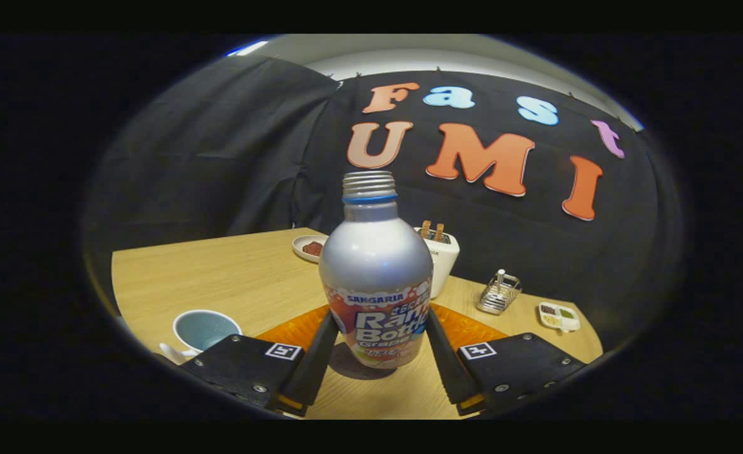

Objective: Take the bottle from table, then pour the juice into the cup, finally place the bottle on the coaster

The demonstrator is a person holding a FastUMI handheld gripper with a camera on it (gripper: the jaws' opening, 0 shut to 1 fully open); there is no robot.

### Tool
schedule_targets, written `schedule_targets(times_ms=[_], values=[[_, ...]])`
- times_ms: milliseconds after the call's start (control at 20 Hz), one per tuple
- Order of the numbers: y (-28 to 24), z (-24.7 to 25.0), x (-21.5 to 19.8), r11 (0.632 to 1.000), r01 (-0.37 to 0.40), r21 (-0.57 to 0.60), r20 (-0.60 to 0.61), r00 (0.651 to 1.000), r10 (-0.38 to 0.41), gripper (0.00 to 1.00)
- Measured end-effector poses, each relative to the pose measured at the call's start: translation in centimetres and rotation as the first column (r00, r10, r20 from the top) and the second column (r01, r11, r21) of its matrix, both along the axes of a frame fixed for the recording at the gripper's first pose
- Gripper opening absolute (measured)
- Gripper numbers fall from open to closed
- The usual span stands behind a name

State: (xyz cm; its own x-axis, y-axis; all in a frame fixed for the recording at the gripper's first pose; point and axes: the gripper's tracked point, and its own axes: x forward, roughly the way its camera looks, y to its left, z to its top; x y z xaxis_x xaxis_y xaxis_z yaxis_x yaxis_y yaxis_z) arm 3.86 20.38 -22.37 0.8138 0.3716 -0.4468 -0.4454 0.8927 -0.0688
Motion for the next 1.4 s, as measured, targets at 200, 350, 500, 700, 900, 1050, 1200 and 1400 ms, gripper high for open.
schedule_targets(times_ms=[200,350,500,700,900,1050,1200,1400], values=[[-0.6,-2.3,0.5,0.996,0.057,0.067,-0.087,0.995,-0.051,0.76],[-0.5,-3.8,0.9,0.993,0.075,0.092,-0.132,0.989,-0.063,0.76],[-0.2,-4.7,0.6,0.991,0.083,0.103,-0.162,0.985,-0.065,0.77],[0.4,-5.9,0.9,0.992,0.077,0.102,-0.176,0.983,-0.058,0.77],[0.7,-6.1,0.7,0.985,0.087,0.146,-0.195,0.979,-0.058,0.77],[0.9,-6.5,0.6,0.983,0.087,0.159,-0.204,0.977,-0.054,0.76],[0.7,-7.0,0.4,0.984,0.094,0.151,-0.21,0.976,-0.061,0.76],[0.6,-7.0,0.4,0.983,0.103,0.154,-0.21,0.975,-0.069,0.79]])
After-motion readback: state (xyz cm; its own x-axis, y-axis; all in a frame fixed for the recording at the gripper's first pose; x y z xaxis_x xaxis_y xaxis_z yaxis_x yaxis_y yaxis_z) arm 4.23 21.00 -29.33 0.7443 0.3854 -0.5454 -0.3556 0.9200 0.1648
